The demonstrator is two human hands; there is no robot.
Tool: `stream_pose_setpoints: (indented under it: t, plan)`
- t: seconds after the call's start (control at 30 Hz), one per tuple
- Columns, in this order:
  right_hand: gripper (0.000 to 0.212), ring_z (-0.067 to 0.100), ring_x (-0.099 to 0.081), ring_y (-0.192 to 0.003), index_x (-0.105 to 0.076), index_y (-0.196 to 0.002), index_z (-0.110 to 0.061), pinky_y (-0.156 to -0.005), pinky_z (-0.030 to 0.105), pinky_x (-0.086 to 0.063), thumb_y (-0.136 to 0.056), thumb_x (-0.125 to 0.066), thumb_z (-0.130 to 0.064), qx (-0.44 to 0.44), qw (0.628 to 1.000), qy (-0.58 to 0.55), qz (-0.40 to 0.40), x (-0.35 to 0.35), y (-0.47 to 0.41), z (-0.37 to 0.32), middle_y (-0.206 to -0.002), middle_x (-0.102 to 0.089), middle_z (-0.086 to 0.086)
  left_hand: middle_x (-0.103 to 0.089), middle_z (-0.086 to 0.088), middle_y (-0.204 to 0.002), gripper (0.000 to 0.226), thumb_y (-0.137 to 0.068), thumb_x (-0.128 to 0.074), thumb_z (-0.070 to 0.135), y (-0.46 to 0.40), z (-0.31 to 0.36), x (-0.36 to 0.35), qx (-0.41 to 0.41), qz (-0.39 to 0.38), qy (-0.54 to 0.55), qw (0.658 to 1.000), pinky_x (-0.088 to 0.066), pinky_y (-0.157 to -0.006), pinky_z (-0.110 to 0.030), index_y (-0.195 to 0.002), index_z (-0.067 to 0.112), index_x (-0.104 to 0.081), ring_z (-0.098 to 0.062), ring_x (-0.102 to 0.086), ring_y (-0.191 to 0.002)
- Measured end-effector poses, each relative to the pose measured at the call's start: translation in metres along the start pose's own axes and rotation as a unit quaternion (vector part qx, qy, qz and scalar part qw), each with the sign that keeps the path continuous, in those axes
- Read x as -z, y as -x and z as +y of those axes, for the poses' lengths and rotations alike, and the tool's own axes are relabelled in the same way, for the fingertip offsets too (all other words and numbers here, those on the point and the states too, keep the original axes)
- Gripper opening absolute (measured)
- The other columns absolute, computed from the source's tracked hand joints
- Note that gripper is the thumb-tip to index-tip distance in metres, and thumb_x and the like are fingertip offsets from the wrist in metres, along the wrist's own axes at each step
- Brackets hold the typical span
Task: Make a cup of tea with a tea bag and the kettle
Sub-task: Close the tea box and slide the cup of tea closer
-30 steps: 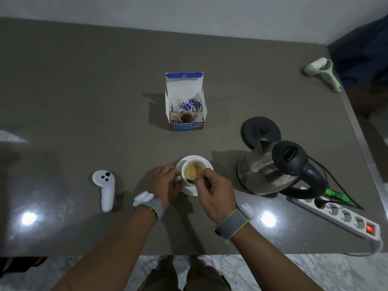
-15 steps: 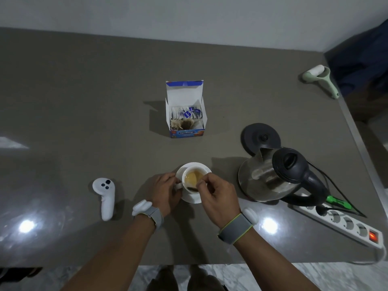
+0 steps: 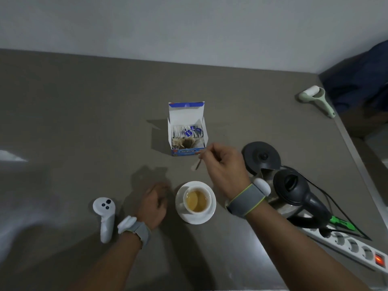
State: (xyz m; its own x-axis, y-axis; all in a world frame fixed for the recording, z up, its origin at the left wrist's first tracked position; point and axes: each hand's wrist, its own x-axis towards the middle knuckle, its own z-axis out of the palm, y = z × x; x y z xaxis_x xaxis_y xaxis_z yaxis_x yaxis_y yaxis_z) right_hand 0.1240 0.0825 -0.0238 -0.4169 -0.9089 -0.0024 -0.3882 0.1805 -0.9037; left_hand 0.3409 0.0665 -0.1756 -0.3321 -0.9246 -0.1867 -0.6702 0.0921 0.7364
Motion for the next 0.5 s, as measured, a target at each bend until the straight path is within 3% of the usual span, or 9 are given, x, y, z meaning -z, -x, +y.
stream_pose_setpoints:
  t: [0.1,0.2,0.33,0.5]
  plan:
    - [0.021,0.022,-0.054,-0.058,-0.068,-0.075,-0.011,-0.059,0.039,-0.052,-0.087,-0.058,-0.025,0.003,1.0,0.03,-0.003,-0.004,-0.029,-0.009,-0.059,-0.063,0.004,-0.061,-0.005,-0.118,0.04,-0.084,-0.059,0.006,-0.022,0.012,0.003,0.01,0.028,0.021,0.999,-0.039,-0.086,-0.022,-0.119,0.025,-0.059,-0.02,-0.06,-0.097]
    - [0.027,0.034,-0.063,-0.071,-0.069,-0.077,-0.007,-0.067,0.047,-0.056,-0.086,-0.054,-0.028,0.006,0.999,0.04,-0.008,-0.01,-0.051,-0.012,-0.068,-0.068,0.012,-0.061,-0.005,-0.114,0.036,-0.084,-0.061,0.008,-0.049,0.027,0.008,-0.007,0.061,0.024,0.998,-0.034,-0.078,-0.013,-0.116,0.024,-0.061,-0.01,-0.054,-0.085]
    - [0.026,0.034,-0.064,-0.073,-0.066,-0.073,-0.005,-0.065,0.045,-0.055,-0.086,-0.055,-0.024,0.009,0.998,0.06,-0.001,-0.023,-0.076,-0.008,-0.069,-0.068,0.012,-0.061,-0.012,-0.112,0.029,-0.085,-0.06,0.008,-0.086,0.041,0.01,-0.017,0.087,0.006,0.996,-0.035,-0.08,-0.016,-0.113,0.015,-0.063,-0.025,-0.059,-0.097]
    - [0.023,0.028,-0.062,-0.066,-0.066,-0.068,-0.011,-0.063,0.038,-0.052,-0.085,-0.057,-0.023,-0.001,0.997,0.081,-0.009,-0.041,-0.1,0.004,-0.061,-0.064,0.003,-0.06,-0.011,-0.115,0.024,-0.088,-0.055,0.012,-0.118,0.039,0.013,-0.045,0.088,-0.046,0.994,-0.043,-0.094,-0.03,-0.11,0.009,-0.064,-0.029,-0.055,-0.11]
